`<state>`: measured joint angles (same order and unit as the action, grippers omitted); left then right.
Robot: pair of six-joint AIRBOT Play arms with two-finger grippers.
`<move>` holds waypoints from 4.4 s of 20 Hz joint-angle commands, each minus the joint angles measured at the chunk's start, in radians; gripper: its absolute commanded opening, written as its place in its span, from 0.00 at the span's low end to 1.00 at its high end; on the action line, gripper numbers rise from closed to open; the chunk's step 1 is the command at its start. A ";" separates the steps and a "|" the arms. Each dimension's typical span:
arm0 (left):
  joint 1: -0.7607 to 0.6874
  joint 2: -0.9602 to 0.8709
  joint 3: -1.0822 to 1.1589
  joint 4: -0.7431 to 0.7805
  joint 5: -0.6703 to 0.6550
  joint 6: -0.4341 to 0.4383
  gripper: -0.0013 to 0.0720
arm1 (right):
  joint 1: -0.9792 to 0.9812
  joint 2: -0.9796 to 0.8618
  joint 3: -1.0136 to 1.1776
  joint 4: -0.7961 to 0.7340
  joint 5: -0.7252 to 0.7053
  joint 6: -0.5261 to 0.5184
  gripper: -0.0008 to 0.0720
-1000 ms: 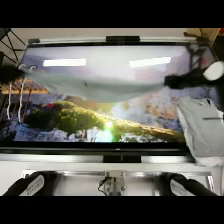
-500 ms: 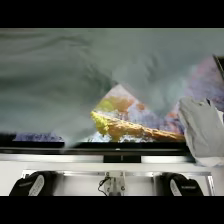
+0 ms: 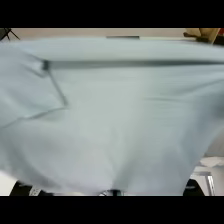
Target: Fold the shirts.
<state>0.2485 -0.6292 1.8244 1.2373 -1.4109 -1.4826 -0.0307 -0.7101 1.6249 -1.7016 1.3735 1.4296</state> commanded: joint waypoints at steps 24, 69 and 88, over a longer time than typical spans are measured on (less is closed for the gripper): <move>-0.091 -0.910 -0.440 -0.171 0.381 0.150 0.05 | -0.016 -0.853 -0.335 0.246 -0.547 0.184 0.11; 0.022 -0.347 -1.416 -0.120 0.091 0.036 0.54 | -0.373 -0.560 -0.528 0.253 0.055 -0.006 0.82; -0.087 -0.295 -1.461 -0.199 0.200 -0.003 0.05 | -0.285 -0.560 -1.015 0.461 -0.166 -0.096 0.82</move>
<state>0.1627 -0.9470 0.3637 1.0401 -1.2137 -1.4960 -0.3222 -1.2644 0.6605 -1.2915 1.3029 1.3380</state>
